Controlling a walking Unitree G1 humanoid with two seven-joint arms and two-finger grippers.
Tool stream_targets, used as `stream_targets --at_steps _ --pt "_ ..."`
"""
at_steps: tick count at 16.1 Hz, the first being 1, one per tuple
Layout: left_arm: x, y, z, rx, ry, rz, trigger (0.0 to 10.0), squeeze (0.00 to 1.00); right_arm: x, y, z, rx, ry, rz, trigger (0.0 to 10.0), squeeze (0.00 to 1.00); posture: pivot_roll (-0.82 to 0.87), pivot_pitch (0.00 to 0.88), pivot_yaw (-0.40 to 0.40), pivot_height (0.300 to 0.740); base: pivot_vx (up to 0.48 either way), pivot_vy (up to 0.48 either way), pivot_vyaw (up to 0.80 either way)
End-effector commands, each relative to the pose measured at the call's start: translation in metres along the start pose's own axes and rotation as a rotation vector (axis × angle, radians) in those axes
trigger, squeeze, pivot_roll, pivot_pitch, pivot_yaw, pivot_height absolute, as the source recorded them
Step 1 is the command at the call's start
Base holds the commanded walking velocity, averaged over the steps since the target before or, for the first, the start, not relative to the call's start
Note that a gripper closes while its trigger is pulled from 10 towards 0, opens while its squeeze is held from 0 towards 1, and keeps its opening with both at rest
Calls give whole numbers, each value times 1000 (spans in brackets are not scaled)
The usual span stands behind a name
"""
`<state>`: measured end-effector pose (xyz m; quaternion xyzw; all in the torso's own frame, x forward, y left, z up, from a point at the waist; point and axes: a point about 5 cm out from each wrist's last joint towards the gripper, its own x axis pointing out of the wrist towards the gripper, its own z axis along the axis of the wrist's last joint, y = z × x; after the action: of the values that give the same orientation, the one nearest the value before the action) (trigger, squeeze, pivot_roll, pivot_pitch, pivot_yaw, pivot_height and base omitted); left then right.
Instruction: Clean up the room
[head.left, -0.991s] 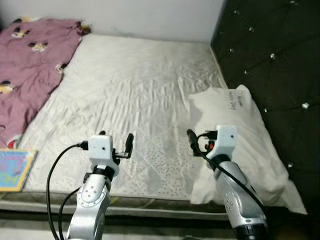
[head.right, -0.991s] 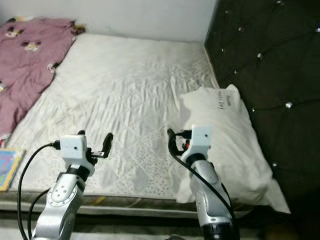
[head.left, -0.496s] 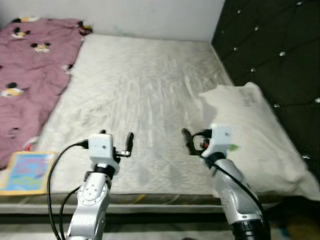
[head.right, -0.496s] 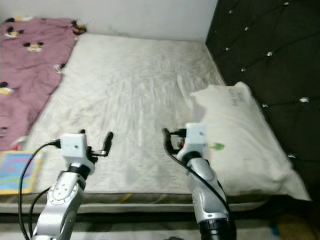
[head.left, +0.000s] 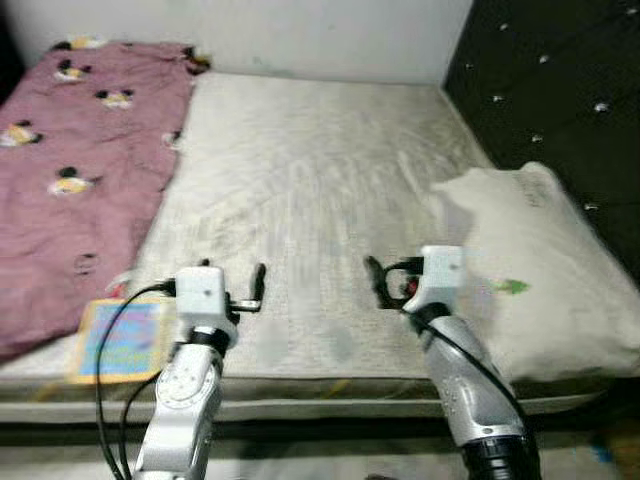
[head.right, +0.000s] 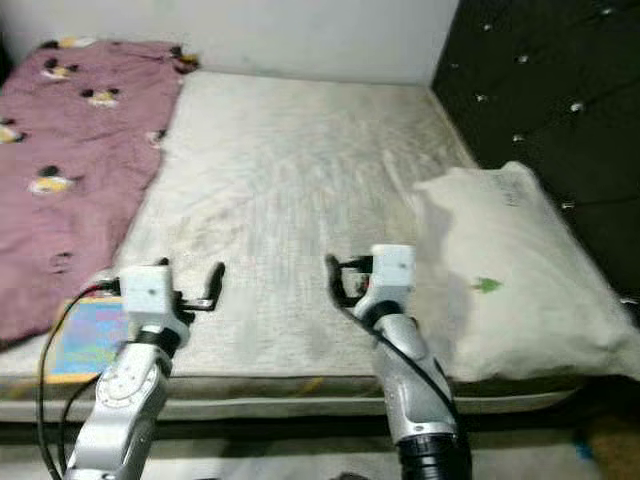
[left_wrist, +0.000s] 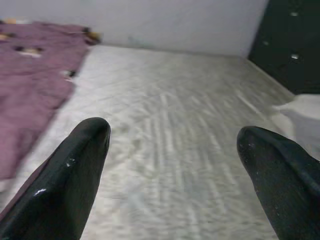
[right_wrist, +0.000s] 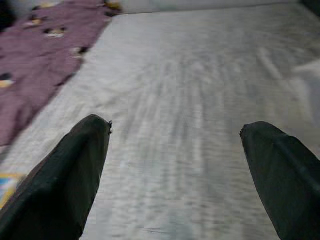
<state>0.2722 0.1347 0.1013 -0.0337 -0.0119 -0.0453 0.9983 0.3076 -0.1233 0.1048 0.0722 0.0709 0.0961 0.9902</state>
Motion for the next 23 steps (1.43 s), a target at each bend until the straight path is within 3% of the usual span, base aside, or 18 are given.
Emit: stream_targets --at_steps 1,15,23 --pt "1 -10 1 -10 -1 -24 10000 0 -3 -10 0 -8 -3 -22 10000 0 -23 102 -47 740 0 480 0" --pt "0 -6 -1 0 9 -14 10000 0 -3 -10 -3 -20 6 -27 10000 0 -22 118 -48 740 0 480 0" --pt "-1 -13 4 -33 -25 -88 10000 0 -2 -10 -3 -30 7 -31 10000 0 -26 124 -46 740 104 0 0"
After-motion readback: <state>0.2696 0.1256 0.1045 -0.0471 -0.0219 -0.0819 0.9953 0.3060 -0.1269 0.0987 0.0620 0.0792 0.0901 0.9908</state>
